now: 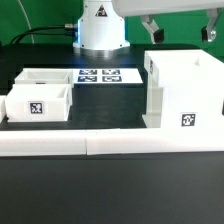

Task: Assemble drawer

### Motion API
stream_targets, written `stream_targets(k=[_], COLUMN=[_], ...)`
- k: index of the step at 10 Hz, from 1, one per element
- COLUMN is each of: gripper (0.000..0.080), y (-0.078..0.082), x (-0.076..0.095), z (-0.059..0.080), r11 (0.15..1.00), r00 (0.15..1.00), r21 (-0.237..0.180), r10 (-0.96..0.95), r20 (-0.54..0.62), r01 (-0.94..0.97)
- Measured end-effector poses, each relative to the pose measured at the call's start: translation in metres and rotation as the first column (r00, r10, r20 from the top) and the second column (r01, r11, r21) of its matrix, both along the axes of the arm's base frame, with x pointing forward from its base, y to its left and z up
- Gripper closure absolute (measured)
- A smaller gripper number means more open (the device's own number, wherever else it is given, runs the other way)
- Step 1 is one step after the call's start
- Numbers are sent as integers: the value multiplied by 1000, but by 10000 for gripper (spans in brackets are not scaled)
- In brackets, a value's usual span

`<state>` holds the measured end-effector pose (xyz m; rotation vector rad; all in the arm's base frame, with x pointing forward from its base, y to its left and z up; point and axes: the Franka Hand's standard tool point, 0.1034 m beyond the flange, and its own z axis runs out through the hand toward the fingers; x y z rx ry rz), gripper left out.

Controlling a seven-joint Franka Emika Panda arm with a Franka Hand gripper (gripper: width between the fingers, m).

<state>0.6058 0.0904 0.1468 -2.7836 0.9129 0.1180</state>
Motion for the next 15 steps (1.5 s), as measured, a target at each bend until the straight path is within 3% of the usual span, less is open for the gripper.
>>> stream_targets(k=[3, 4, 5, 7, 9, 10, 14, 15], gripper=[150, 150, 150, 150, 150, 150, 150, 150], y=[-1, -7, -23, -58, -92, -100, -96, -104], x=[0, -6, -18, -44, -57, -58, -58, -64], z=[-2, -3, -3, 0, -4, -8, -8, -12], r11=[975, 931, 873, 881, 866, 855, 858, 829], r00=[974, 929, 873, 883, 867, 855, 858, 829], r21=[-3, -21, -54, -86, -73, -66, -64, -70], r10=[221, 365, 486, 469, 497, 517, 513, 558], r20=[48, 56, 31, 15, 20, 34, 33, 40], r01=[-221, -364, -484, -466, -495, -514, -510, -555])
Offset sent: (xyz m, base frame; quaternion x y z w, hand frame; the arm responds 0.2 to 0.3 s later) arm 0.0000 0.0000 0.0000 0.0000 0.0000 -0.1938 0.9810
